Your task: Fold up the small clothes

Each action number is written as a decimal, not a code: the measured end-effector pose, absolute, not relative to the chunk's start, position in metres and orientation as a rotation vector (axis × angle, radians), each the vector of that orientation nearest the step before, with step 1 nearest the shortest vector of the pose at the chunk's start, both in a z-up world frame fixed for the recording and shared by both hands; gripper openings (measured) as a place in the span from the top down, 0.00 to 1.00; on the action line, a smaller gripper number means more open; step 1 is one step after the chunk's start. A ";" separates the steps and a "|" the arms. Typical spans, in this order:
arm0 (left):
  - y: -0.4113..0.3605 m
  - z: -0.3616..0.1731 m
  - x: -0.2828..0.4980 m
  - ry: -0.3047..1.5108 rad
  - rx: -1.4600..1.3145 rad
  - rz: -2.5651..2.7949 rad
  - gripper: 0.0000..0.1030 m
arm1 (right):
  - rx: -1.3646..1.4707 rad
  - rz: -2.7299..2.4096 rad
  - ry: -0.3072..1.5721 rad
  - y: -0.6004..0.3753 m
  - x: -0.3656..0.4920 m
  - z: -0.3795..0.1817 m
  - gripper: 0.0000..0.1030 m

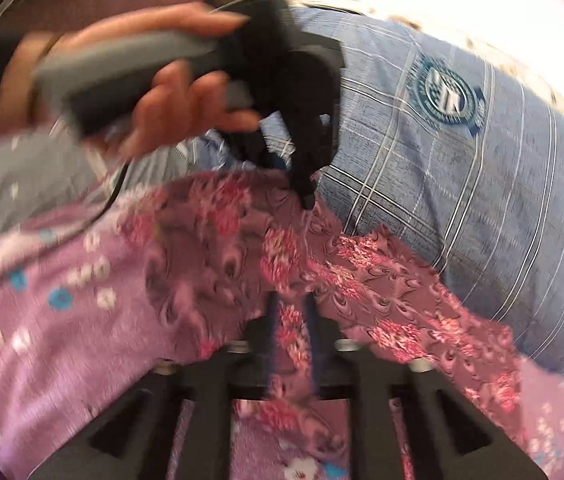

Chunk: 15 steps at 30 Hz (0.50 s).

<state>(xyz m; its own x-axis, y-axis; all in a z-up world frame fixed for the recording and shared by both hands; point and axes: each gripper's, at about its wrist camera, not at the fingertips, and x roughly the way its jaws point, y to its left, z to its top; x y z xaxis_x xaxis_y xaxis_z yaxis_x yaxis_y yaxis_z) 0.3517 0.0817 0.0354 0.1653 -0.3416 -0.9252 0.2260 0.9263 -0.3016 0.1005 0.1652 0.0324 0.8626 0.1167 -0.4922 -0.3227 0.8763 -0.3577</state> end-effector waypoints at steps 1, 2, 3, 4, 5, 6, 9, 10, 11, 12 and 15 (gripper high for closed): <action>0.083 0.034 0.352 1.351 -0.085 -0.401 0.91 | -0.501 0.239 0.445 0.174 0.093 0.029 0.37; 0.085 0.033 0.353 1.357 -0.068 -0.403 0.91 | -0.549 0.240 0.415 0.183 0.087 0.025 0.34; 0.088 0.031 0.354 1.362 -0.054 -0.406 0.91 | -0.620 0.241 0.385 0.196 0.082 0.020 0.33; 0.092 0.026 0.357 1.376 -0.036 -0.411 0.91 | -0.680 0.242 0.370 0.208 0.080 0.014 0.33; 0.095 0.022 0.358 1.386 -0.027 -0.415 0.91 | -0.742 0.246 0.359 0.220 0.079 0.007 0.32; 0.099 0.015 0.361 1.397 -0.022 -0.417 0.91 | -0.809 0.252 0.357 0.232 0.080 -0.002 0.32; 0.111 -0.007 0.368 1.437 -0.043 -0.441 0.91 | -0.958 0.256 0.367 0.260 0.088 -0.025 0.32; 0.114 -0.013 0.370 1.447 -0.052 -0.451 0.91 | -0.990 0.251 0.371 0.265 0.091 -0.032 0.32; 0.116 -0.018 0.371 1.456 -0.060 -0.460 0.89 | -1.006 0.248 0.375 0.270 0.096 -0.035 0.32; 0.118 -0.024 0.374 1.468 -0.070 -0.474 0.87 | -0.999 0.248 0.389 0.272 0.102 -0.035 0.32; 0.119 -0.034 0.380 1.481 -0.093 -0.494 0.66 | -0.996 0.206 0.420 0.274 0.125 -0.033 0.32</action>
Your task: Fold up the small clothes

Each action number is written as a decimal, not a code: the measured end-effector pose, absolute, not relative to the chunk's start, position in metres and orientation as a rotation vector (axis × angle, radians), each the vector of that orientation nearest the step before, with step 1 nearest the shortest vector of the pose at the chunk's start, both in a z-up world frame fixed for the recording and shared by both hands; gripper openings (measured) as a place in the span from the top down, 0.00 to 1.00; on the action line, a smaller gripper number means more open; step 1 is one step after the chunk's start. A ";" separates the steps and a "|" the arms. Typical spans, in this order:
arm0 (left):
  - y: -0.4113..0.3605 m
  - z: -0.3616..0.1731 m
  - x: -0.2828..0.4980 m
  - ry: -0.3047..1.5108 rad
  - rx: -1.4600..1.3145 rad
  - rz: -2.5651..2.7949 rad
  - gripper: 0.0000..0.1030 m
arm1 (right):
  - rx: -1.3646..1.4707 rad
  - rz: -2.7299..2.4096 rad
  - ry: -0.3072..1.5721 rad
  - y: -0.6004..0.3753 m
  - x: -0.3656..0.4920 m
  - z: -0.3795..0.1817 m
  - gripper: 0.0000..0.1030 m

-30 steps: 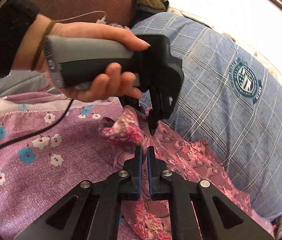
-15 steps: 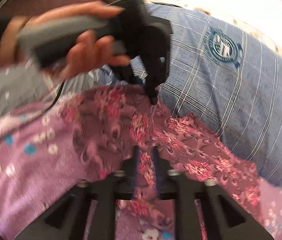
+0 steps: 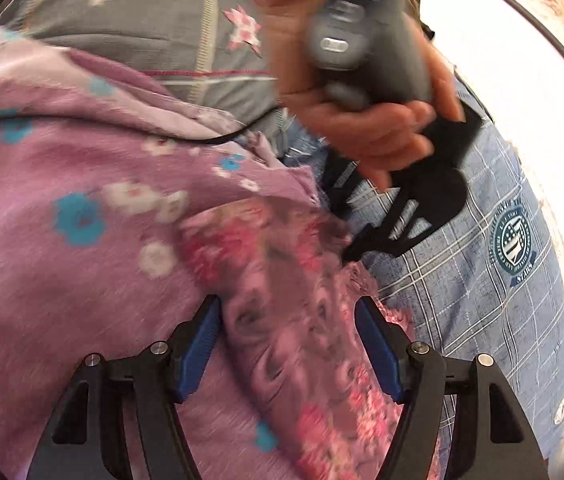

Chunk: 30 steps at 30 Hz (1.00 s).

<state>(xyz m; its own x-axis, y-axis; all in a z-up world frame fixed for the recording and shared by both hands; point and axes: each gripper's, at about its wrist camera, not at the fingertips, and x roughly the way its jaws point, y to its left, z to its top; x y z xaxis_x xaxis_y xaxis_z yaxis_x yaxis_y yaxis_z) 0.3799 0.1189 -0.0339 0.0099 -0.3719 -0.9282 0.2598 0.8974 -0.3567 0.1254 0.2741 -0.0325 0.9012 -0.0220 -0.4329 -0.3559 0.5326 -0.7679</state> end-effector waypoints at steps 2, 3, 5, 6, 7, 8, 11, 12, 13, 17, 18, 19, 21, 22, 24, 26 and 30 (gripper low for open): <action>0.117 -0.037 0.383 1.483 -0.112 -0.510 0.55 | -0.991 0.189 0.435 0.273 0.137 -0.032 0.35; 0.116 -0.037 0.385 1.482 -0.115 -0.516 0.55 | -0.991 0.186 0.435 0.272 0.142 -0.032 0.36; 0.111 -0.036 0.385 1.470 -0.098 -0.514 0.60 | -1.020 0.199 0.436 0.271 0.148 -0.034 0.83; 0.107 -0.033 0.384 1.460 -0.076 -0.522 0.69 | -1.027 0.202 0.431 0.271 0.148 -0.035 0.87; 0.100 -0.028 0.380 1.439 -0.036 -0.531 0.88 | -1.020 0.209 0.415 0.268 0.147 -0.032 0.86; 0.094 -0.021 0.377 1.410 0.012 -0.541 0.90 | -1.000 0.214 0.400 0.264 0.144 -0.028 0.88; 0.083 0.002 0.369 1.341 0.056 -0.546 0.91 | -0.896 0.200 0.359 0.246 0.138 -0.004 0.90; 0.079 0.011 0.367 1.323 0.053 -0.552 0.91 | -0.864 0.193 0.351 0.240 0.135 0.003 0.90; 0.075 0.017 0.365 1.308 0.050 -0.556 0.91 | -0.828 0.186 0.346 0.233 0.133 0.010 0.90; 0.046 0.048 0.354 1.254 0.067 -0.577 0.91 | -0.630 0.164 0.353 0.194 0.134 0.047 0.90; 0.035 0.056 0.349 1.239 0.082 -0.582 0.91 | -0.578 0.157 0.355 0.182 0.132 0.054 0.90; 0.026 0.063 0.346 1.226 0.094 -0.588 0.91 | -0.525 0.153 0.362 0.170 0.130 0.060 0.90; 0.004 0.075 0.337 1.202 0.115 -0.601 0.91 | -0.426 0.147 0.377 0.152 0.121 0.068 0.90; -0.006 0.079 0.334 1.195 0.126 -0.609 0.91 | -0.375 0.143 0.383 0.139 0.118 0.072 0.90; -0.030 0.086 0.325 1.183 0.145 -0.624 0.91 | -0.285 0.142 0.399 0.114 0.113 0.077 0.91; -0.051 0.090 0.319 1.176 0.166 -0.635 0.91 | -0.196 0.141 0.414 0.090 0.108 0.079 0.91; -0.094 0.092 0.306 1.172 0.196 -0.654 0.91 | -0.014 0.141 0.442 0.044 0.096 0.081 0.91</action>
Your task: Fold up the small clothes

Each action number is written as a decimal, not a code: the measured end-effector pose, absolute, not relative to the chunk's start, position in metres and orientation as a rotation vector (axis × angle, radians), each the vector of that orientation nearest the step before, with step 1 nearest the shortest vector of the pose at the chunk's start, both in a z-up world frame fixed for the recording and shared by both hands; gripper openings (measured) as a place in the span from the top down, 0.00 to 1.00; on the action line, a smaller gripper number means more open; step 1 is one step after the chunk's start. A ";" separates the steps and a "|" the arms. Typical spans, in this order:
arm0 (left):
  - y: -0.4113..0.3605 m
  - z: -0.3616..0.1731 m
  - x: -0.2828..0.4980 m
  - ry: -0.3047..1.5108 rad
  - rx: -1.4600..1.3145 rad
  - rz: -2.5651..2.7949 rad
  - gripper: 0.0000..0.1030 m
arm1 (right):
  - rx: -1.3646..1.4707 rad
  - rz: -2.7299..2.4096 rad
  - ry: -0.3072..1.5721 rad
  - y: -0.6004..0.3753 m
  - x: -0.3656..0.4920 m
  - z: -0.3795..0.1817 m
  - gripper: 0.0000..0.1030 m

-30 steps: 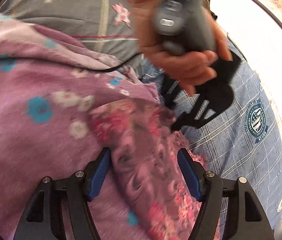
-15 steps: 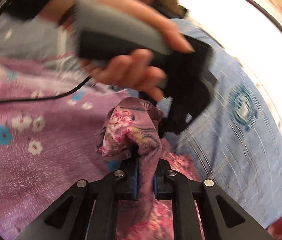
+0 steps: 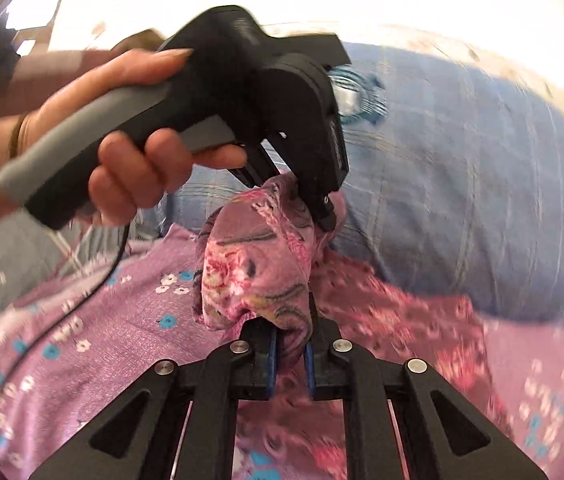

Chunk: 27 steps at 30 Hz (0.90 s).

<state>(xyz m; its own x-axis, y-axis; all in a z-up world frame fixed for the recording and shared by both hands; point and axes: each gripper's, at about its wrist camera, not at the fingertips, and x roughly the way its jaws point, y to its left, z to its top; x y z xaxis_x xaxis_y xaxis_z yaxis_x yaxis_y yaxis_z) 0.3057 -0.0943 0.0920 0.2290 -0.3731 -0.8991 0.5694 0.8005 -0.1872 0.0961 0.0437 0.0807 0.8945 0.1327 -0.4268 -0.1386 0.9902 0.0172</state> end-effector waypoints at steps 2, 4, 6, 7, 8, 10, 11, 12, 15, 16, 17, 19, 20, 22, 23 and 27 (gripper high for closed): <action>-0.117 0.087 0.301 1.178 0.213 -0.653 0.91 | 0.064 0.141 0.454 0.022 0.094 0.079 0.91; -0.134 0.083 0.297 1.193 0.214 -0.655 0.91 | 0.130 0.139 0.465 0.001 0.091 0.075 0.91; -0.157 0.074 0.293 1.210 0.225 -0.656 0.91 | 0.195 0.137 0.477 -0.018 0.085 0.070 0.91; -0.166 0.070 0.291 1.216 0.233 -0.658 0.91 | 0.229 0.132 0.482 -0.028 0.082 0.068 0.91; -0.175 0.067 0.288 1.222 0.239 -0.659 0.91 | 0.251 0.129 0.486 -0.035 0.079 0.065 0.91; -0.195 0.059 0.284 1.234 0.261 -0.659 0.91 | 0.313 0.119 0.495 -0.056 0.074 0.059 0.91; -0.203 0.054 0.284 1.242 0.272 -0.650 0.91 | 0.346 0.114 0.502 -0.066 0.072 0.055 0.91; -0.215 0.045 0.283 1.260 0.279 -0.642 0.89 | 0.387 0.109 0.511 -0.079 0.069 0.051 0.91; -0.237 0.023 0.285 1.298 0.286 -0.591 0.81 | 0.516 0.112 0.556 -0.112 0.070 0.031 0.91; -0.240 0.018 0.285 1.305 0.287 -0.571 0.78 | 0.560 0.112 0.571 -0.121 0.070 0.024 0.90; -0.243 0.014 0.285 1.319 0.286 -0.565 0.76 | 0.611 0.123 0.592 -0.130 0.072 0.015 0.90; -0.246 0.016 0.285 1.320 0.292 -0.572 0.75 | 0.694 0.136 0.636 -0.143 0.073 -0.002 0.85; -0.243 0.022 0.285 1.311 0.277 -0.588 0.73 | 0.723 0.139 0.654 -0.148 0.072 -0.009 0.75; -0.224 0.042 0.289 1.281 0.175 -0.628 0.69 | 0.764 0.172 0.669 -0.156 0.068 -0.017 0.72; -0.210 0.053 0.292 1.264 0.106 -0.641 0.61 | 0.765 0.182 0.674 -0.159 0.065 -0.018 0.72; -0.142 0.080 0.304 1.190 -0.086 -0.612 0.40 | 0.751 0.184 0.684 -0.175 0.049 -0.009 0.70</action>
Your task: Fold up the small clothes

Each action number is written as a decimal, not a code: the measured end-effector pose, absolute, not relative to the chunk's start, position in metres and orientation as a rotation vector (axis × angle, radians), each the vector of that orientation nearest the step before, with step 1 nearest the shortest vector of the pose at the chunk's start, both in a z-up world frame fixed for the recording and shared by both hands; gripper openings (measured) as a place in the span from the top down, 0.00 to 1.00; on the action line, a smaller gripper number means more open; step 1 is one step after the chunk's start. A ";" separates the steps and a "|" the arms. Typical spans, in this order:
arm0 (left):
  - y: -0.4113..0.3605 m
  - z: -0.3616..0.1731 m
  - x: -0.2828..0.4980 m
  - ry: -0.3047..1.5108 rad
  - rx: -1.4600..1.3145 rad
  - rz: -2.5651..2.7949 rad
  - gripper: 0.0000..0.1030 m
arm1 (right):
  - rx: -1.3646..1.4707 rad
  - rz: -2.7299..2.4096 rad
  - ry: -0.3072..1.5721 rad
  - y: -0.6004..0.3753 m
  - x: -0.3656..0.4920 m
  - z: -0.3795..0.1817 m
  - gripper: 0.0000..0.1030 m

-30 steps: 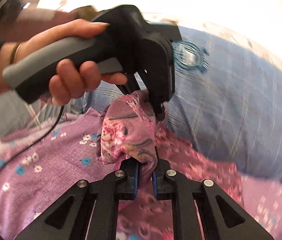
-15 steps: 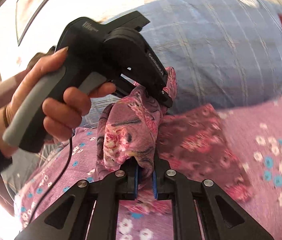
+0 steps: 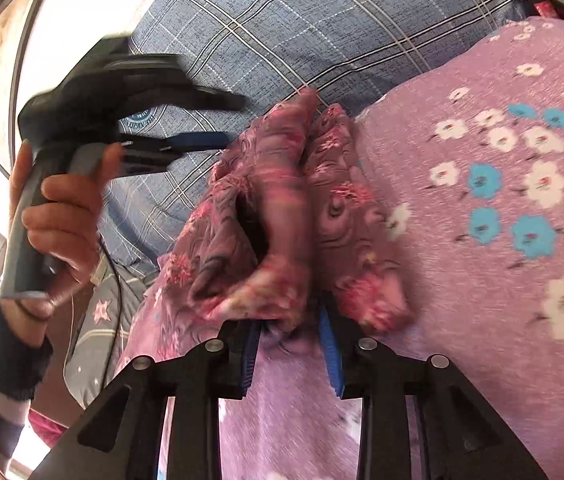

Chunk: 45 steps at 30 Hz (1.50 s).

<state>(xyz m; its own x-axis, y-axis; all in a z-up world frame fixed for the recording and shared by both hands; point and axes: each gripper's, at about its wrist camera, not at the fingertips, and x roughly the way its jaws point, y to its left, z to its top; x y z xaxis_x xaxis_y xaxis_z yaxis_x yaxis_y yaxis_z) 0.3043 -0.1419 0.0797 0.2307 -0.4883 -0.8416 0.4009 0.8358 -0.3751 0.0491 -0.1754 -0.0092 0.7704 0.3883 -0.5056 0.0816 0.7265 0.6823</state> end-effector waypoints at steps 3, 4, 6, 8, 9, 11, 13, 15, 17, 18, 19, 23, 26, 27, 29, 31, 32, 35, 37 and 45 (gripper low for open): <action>-0.097 0.064 0.309 1.189 -0.092 -0.535 0.40 | 0.776 0.127 0.569 -0.198 0.036 0.014 0.65; -0.085 0.054 0.308 1.200 -0.095 -0.501 0.40 | 0.788 0.097 0.530 -0.210 0.038 0.024 0.58; -0.068 0.031 0.308 1.243 -0.139 -0.468 0.40 | 0.800 0.093 0.513 -0.225 0.060 0.039 0.53; -0.050 0.008 0.306 1.294 -0.223 -0.456 0.40 | 0.807 0.159 0.559 -0.228 0.104 0.048 0.52; -0.044 0.000 0.304 1.302 -0.253 -0.455 0.41 | 0.812 0.190 0.597 -0.225 0.130 0.050 0.52; -0.039 -0.005 0.302 1.300 -0.283 -0.459 0.40 | 0.797 0.234 0.679 -0.213 0.171 0.048 0.51; -0.036 -0.005 0.299 1.296 -0.297 -0.464 0.40 | 0.735 0.219 0.757 -0.198 0.212 0.039 0.51; -0.032 -0.001 0.299 1.292 -0.307 -0.475 0.40 | 0.703 0.207 0.882 -0.182 0.244 0.024 0.51; -0.023 0.008 0.298 1.272 -0.329 -0.492 0.40 | 0.637 0.213 0.973 -0.170 0.259 0.016 0.88; -0.019 0.014 0.296 1.247 -0.347 -0.508 0.40 | 0.586 0.218 0.934 -0.167 0.256 0.026 0.94; -0.009 0.020 0.295 1.224 -0.353 -0.510 0.40 | 0.588 0.245 0.882 -0.170 0.246 0.033 0.96; -0.012 0.013 0.298 1.212 -0.289 -0.441 0.36 | 0.683 0.182 0.741 -0.207 0.217 0.039 0.96; -0.031 -0.003 0.294 1.256 -0.213 -0.421 0.36 | 0.661 0.084 0.913 -0.215 0.226 -0.006 0.96; -0.033 -0.003 0.290 1.242 -0.190 -0.419 0.36 | 0.668 0.089 0.896 -0.215 0.221 -0.009 0.96; -0.033 0.002 0.282 1.210 -0.148 -0.410 0.36 | 0.700 0.112 0.855 -0.217 0.211 0.000 0.91; -0.033 0.008 0.274 1.197 -0.138 -0.410 0.36 | 0.707 0.137 0.830 -0.221 0.195 0.010 0.89; -0.032 0.012 0.269 1.192 -0.131 -0.418 0.36 | 0.712 0.162 0.826 -0.222 0.186 0.013 0.88; -0.033 0.020 0.252 1.168 -0.095 -0.414 0.36 | 0.729 0.227 0.822 -0.221 0.155 0.019 0.79; -0.036 0.022 0.241 1.156 -0.073 -0.405 0.36 | 0.765 0.278 0.816 -0.225 0.139 0.019 0.71; -0.036 0.031 0.222 1.146 -0.052 -0.388 0.36 | 0.621 0.290 0.790 -0.198 0.112 0.041 0.90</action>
